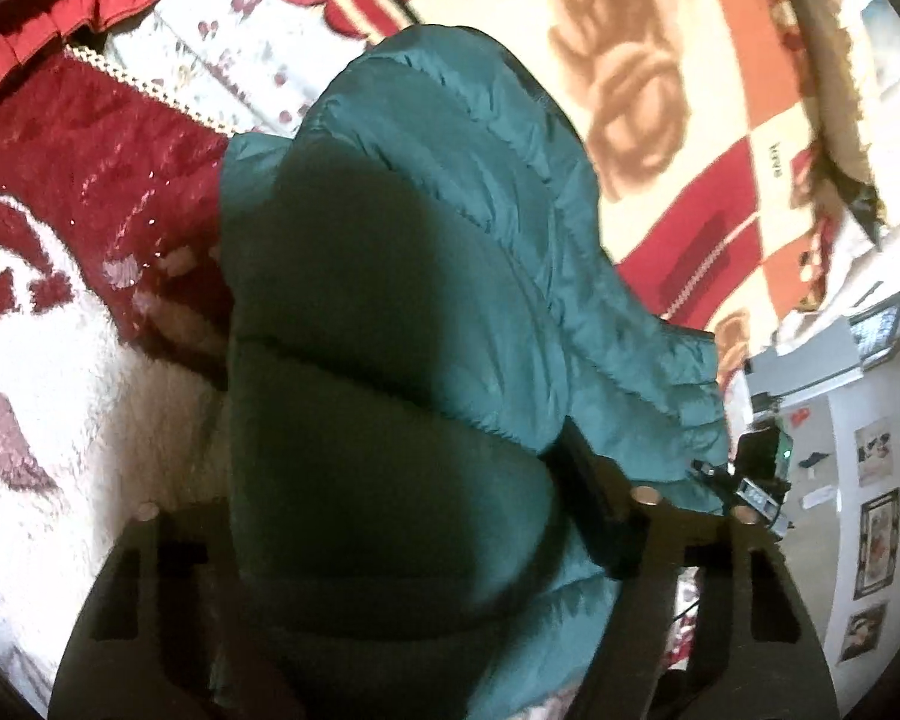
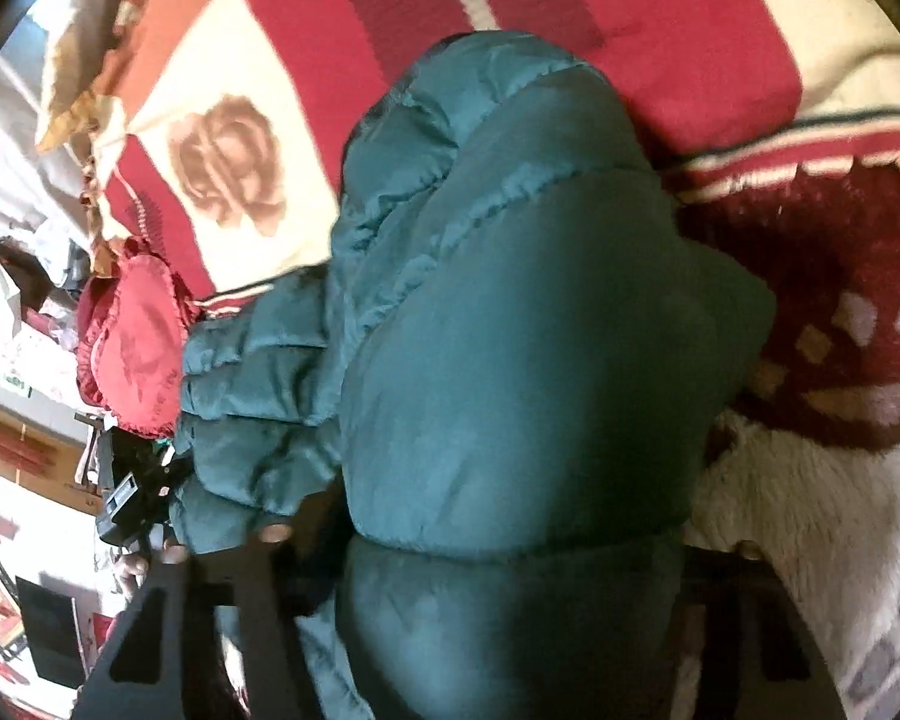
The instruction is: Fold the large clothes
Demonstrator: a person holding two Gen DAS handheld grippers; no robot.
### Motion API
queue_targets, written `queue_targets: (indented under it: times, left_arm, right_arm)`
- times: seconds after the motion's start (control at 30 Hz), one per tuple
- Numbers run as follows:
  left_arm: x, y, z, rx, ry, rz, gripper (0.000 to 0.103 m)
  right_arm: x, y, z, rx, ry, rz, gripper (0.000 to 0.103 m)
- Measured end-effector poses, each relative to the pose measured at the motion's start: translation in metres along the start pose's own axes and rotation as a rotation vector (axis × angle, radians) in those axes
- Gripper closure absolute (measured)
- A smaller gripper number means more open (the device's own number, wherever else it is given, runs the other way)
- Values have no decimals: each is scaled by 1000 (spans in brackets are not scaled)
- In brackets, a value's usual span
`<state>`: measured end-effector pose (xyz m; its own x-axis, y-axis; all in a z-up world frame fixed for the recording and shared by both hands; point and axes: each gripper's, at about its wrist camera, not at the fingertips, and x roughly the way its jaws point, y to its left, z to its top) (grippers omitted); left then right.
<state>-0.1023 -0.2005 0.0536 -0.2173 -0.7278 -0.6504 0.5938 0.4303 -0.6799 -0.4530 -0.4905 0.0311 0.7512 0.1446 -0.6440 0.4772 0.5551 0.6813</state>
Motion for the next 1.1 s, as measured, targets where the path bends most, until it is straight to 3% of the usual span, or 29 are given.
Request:
queue_targets:
  times: [0.17,0.5,0.73,0.93,0.97,1.0,1.07,1.1]
  left_arm:
    - [-29,-22,-12,31,-21,-63,49]
    - [-102,-56,-54,64,1,-131,50]
    - [-141,-38,-106,67,5,-137,50]
    - [-134,-4,-133,19,9,-79,50]
    - [-128,4,-135,-2,18,-61,49]
    - [-122,10,-136,-17,26,-46,47]
    - [-114,20,-137,-43,32,-19,31]
    - [-110,24,-137,-56,35,-7,26]
  right_arm:
    - [-29,31,-7,-46,-41,29,60]
    - [-90,81,-53,-115,-7,87,61]
    - [-104,79,-102,-91,28,146,61]
    - [-96,41,-123,23,31,152,61]
    - [-93,34,-125,39,32,124,57]
    - [-88,25,-128,60,35,75,48]
    - [-79,16,-130,54,42,-39,30]
    - [-78,13,-130,64,37,-49,28]
